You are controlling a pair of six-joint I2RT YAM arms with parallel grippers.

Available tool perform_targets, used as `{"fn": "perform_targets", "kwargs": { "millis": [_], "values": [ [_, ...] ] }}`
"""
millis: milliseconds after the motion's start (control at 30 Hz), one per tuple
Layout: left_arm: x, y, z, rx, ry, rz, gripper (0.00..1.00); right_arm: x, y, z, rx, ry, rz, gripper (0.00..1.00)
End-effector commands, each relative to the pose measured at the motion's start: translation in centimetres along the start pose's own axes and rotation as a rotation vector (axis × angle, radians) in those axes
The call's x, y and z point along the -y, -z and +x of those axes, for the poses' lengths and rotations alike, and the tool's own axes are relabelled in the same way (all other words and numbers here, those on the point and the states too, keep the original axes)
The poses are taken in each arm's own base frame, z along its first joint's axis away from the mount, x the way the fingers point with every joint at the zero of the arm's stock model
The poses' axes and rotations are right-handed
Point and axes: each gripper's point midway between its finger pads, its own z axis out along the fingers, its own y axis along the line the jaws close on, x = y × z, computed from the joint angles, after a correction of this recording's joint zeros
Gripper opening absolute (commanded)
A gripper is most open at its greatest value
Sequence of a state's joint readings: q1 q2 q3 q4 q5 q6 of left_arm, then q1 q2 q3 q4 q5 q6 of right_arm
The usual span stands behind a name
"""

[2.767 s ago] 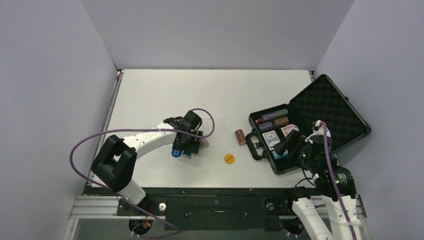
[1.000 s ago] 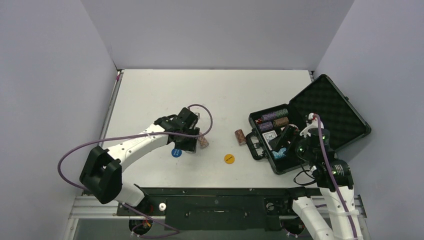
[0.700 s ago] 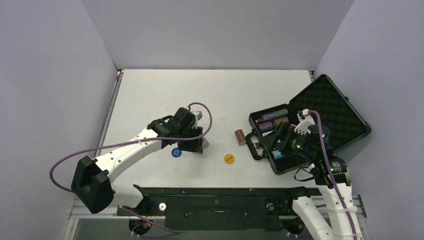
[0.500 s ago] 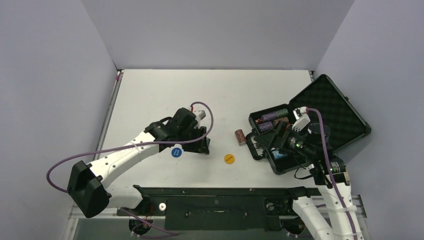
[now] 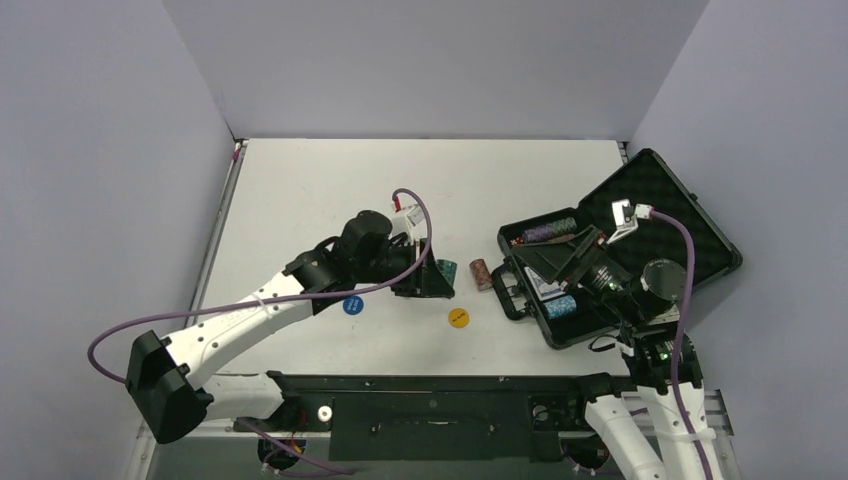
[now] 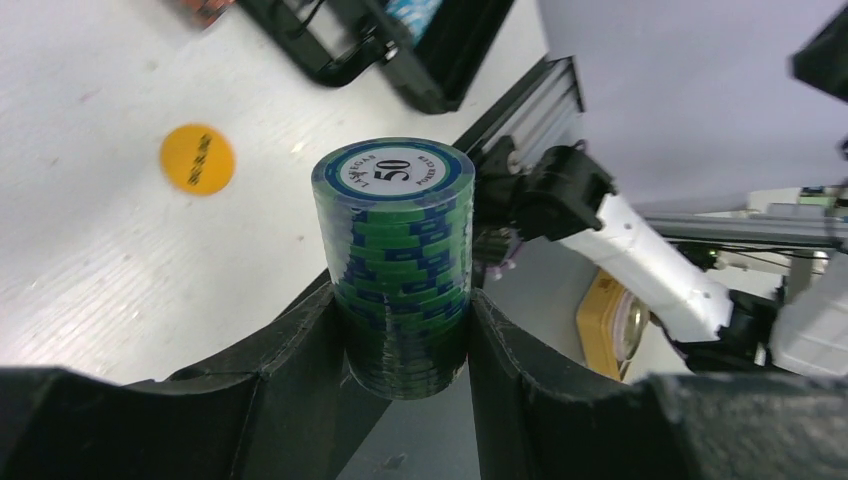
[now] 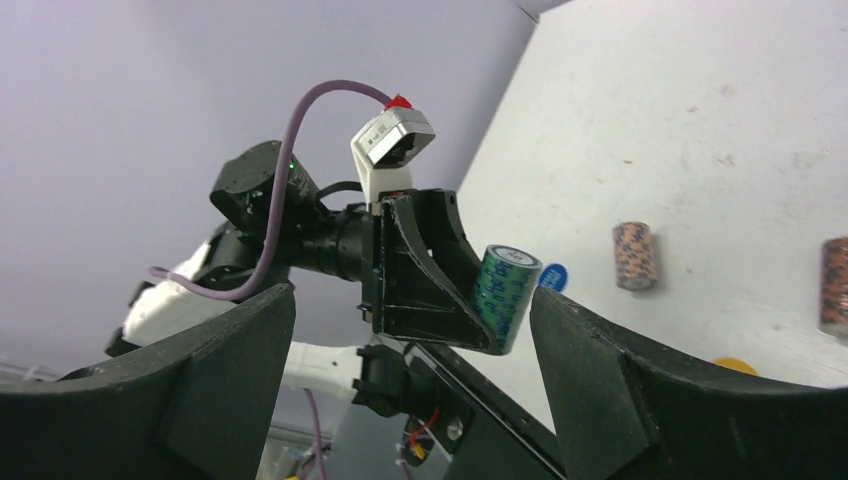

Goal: Pack up texas hold em set

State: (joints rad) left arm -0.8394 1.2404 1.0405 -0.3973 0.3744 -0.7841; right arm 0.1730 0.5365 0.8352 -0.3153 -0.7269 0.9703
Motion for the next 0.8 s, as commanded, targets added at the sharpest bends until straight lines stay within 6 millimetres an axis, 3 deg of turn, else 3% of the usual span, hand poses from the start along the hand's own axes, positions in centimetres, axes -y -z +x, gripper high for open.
{"fn": "perform_targets", "kwargs": {
  "millis": [0, 200, 367, 533, 767],
  "values": [
    [9.6, 4.2, -4.8, 0.199, -0.120, 0.328, 0.00, -4.3, 0.1, -2.0, 0.078, -0.026, -0.178, 0.83],
    [11.9, 5.4, -5.6, 0.228, -0.145, 0.414, 0.00, -6.8, 0.3, -3.1, 0.103, -0.022, -0.260, 0.82],
    [13.2, 5.4, -6.1, 0.211, -0.164, 0.451, 0.00, -5.7, -0.7, -2.9, 0.071, -0.034, -0.215, 0.78],
    [14.6, 5.7, -6.5, 0.184, -0.191, 0.485, 0.00, -3.1, -1.8, -0.9, -0.053, 0.012, -0.106, 0.74],
    [15.1, 5.7, -6.0, 0.136, -0.225, 0.497, 0.00, -3.7, -2.8, 0.9, -0.168, 0.039, -0.126, 0.71]
  ]
}}
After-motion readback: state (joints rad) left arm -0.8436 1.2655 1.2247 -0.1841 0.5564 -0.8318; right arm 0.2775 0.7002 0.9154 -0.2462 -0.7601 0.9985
